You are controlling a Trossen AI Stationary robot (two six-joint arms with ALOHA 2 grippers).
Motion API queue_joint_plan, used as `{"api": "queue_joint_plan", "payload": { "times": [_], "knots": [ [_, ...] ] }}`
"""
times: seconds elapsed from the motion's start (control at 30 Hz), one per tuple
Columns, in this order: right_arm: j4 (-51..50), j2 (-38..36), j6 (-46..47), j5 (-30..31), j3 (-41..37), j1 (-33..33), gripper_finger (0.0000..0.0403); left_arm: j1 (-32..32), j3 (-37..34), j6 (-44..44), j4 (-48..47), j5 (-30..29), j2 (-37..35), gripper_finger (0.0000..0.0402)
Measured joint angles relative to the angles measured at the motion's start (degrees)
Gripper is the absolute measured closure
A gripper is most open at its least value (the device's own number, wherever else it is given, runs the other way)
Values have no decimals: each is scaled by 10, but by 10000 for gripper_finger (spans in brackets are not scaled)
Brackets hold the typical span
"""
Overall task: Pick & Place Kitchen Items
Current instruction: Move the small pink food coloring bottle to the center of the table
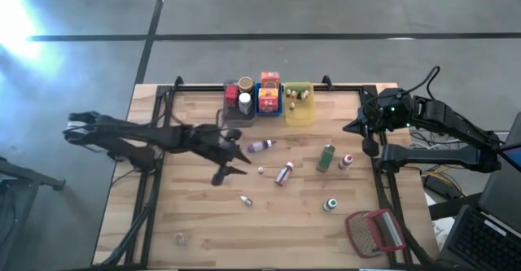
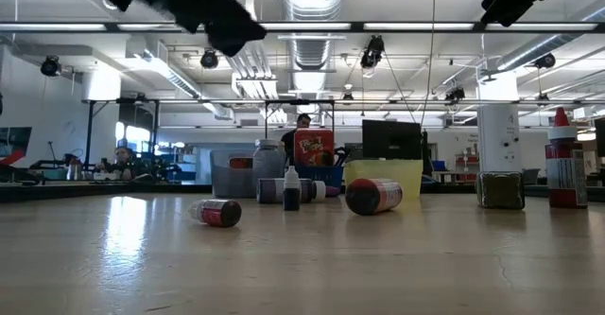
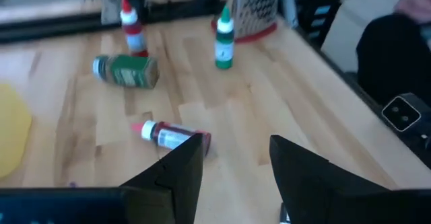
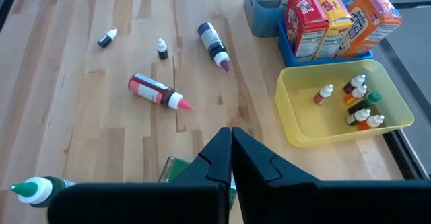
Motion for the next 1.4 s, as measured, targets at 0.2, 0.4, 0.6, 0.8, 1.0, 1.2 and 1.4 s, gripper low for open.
{"api": "queue_joint_plan", "payload": {
  "times": [0.2, 0.4, 0.6, 0.8, 1.0, 1.2, 1.4],
  "knots": [
    [0, 0, 0, 0, 0, 0, 394, 0, -212, -4, 304, 21, -41, 225],
    [0, 0, 0, 0, 0, 0, 394, 0, -357, -33, 492, 21, -34, 232],
    [0, 0, 0, 0, 0, 0, 394, 0, -397, -68, 509, 40, -21, 249],
    [0, 0, 0, 0, 0, 0, 394, 0, -393, -72, 510, 70, 35, 257],
    [0, 0, 0, 0, 0, 0, 394, -14, -369, -75, 524, 74, 123, 260],
    [0, 0, 0, 0, 0, 0, 394, -42, -347, -81, 595, 67, 213, 268],
    [0, 0, 0, 0, 0, 0, 394, -68, -318, -67, 614, 22, 285, 271]
  ]
}}
